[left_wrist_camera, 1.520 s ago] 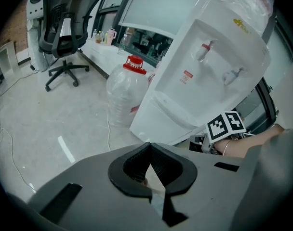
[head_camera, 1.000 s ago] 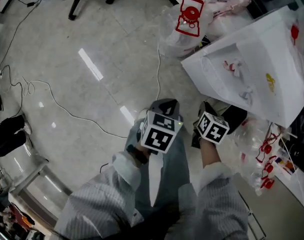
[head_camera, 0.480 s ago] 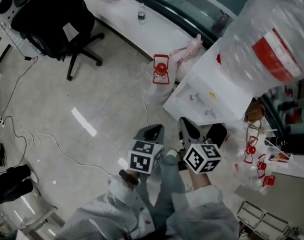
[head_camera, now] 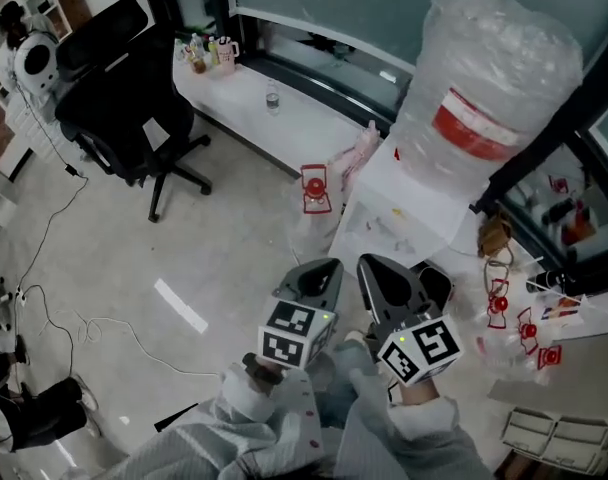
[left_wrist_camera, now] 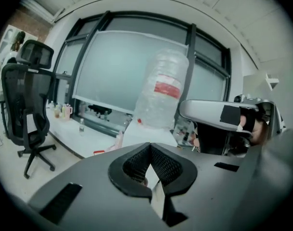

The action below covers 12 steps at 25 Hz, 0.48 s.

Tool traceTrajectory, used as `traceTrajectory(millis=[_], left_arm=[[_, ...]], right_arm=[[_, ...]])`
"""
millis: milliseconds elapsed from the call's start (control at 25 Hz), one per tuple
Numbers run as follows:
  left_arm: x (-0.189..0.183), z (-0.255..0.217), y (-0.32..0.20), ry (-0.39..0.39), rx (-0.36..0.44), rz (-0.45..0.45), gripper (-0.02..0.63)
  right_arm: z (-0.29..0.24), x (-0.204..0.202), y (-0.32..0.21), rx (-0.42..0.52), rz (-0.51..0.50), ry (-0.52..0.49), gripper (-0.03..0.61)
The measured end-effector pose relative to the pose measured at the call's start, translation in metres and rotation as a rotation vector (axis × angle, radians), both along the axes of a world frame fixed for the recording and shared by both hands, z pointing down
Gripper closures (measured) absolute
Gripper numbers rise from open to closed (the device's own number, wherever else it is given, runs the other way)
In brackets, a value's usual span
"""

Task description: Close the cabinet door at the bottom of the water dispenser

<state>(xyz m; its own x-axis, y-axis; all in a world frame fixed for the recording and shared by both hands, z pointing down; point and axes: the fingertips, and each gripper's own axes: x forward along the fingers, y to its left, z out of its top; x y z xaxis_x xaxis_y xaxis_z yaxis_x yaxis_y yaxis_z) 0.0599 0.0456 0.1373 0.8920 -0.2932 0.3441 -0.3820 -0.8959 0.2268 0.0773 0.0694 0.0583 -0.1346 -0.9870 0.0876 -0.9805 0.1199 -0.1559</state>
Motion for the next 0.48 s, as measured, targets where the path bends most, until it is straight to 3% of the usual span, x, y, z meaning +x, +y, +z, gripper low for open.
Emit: traceTrajectory(millis=[280, 480], left_arm=[[-0.012, -0.061, 0.027, 0.136, 0.04, 0.034, 0.603], [-0.021, -0.079, 0.033, 0.151, 0.088, 0.043, 0.603]], right_arm=[[-0.043, -0.013, 0.03, 0.092, 0.004, 0.033, 0.563], [-0.05, -0.017, 0.041, 0.085, -0.002, -0.011, 0.563]])
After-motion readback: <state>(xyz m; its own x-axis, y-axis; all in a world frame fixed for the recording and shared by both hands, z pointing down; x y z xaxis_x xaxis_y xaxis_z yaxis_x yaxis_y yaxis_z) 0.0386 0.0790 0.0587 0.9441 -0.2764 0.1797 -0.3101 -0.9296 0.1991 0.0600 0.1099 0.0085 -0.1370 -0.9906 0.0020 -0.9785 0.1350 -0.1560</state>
